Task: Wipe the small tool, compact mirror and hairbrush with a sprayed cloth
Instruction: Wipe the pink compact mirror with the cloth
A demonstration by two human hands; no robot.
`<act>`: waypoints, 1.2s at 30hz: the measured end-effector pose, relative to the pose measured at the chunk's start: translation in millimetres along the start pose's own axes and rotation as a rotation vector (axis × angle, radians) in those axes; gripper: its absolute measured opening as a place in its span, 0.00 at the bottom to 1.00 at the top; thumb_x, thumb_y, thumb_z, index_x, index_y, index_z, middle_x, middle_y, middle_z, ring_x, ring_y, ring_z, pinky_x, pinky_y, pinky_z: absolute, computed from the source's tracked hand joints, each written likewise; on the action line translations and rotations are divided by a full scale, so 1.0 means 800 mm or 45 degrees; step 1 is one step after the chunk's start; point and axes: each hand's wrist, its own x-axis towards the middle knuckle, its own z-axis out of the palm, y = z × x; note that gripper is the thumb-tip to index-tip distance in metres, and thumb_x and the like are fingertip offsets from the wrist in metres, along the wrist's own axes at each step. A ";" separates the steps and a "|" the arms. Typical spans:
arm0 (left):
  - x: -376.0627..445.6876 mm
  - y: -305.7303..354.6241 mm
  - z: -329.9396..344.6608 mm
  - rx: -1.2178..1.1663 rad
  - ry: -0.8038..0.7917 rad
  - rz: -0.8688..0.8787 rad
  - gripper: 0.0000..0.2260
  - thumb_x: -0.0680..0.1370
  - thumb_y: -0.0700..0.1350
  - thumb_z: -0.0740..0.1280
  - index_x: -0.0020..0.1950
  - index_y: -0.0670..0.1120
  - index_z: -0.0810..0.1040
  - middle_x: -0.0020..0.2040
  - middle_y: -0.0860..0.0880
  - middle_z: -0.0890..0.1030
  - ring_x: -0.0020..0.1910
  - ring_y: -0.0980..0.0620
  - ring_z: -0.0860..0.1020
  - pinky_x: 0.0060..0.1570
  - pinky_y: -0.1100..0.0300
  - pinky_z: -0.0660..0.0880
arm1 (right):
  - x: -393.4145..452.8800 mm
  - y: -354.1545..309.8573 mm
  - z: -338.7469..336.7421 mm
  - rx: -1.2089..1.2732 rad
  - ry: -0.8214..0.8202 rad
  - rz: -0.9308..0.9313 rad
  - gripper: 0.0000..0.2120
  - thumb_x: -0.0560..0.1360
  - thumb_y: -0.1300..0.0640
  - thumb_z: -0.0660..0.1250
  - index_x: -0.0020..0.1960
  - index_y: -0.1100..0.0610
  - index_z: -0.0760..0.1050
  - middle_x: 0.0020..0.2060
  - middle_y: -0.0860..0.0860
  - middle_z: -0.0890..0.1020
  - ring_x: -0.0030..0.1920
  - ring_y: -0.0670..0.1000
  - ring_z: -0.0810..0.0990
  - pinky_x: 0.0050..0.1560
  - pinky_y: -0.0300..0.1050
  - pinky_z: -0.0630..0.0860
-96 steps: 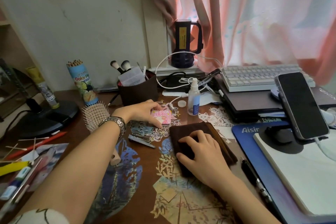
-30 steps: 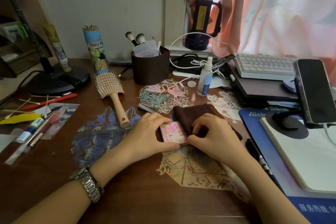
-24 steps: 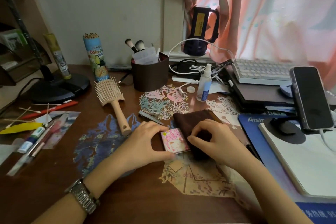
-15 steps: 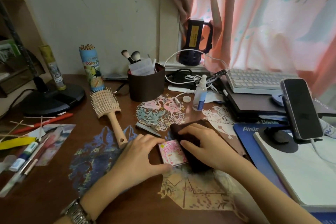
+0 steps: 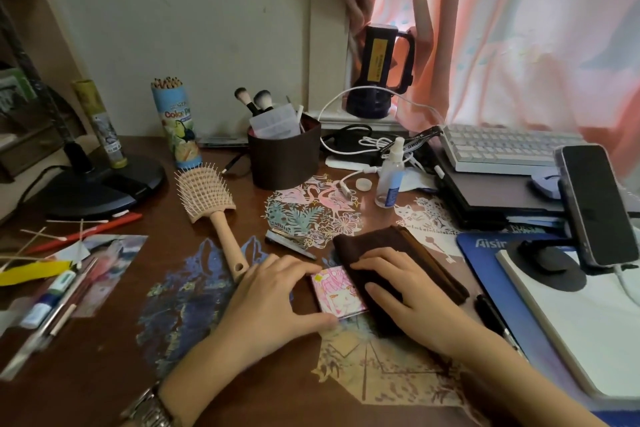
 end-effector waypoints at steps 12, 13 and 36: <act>0.001 -0.007 0.005 0.034 0.037 -0.011 0.37 0.58 0.78 0.55 0.63 0.63 0.68 0.57 0.66 0.68 0.60 0.62 0.65 0.56 0.63 0.58 | -0.049 -0.007 0.001 -0.052 -0.031 -0.071 0.16 0.79 0.45 0.55 0.67 0.38 0.66 0.63 0.31 0.63 0.66 0.35 0.62 0.69 0.39 0.61; 0.001 -0.007 0.005 0.038 0.045 -0.016 0.37 0.58 0.78 0.55 0.63 0.63 0.68 0.57 0.66 0.68 0.60 0.62 0.65 0.55 0.63 0.58 | -0.054 -0.007 0.001 -0.054 -0.032 -0.081 0.16 0.79 0.44 0.54 0.67 0.38 0.66 0.63 0.30 0.63 0.66 0.36 0.62 0.70 0.41 0.61; 0.001 -0.007 -0.001 -0.052 -0.055 -0.033 0.37 0.60 0.74 0.65 0.65 0.60 0.69 0.58 0.63 0.68 0.61 0.60 0.64 0.60 0.61 0.61 | -0.006 -0.027 0.017 -0.203 0.043 -0.011 0.18 0.81 0.47 0.52 0.70 0.39 0.62 0.67 0.37 0.64 0.69 0.40 0.59 0.68 0.39 0.56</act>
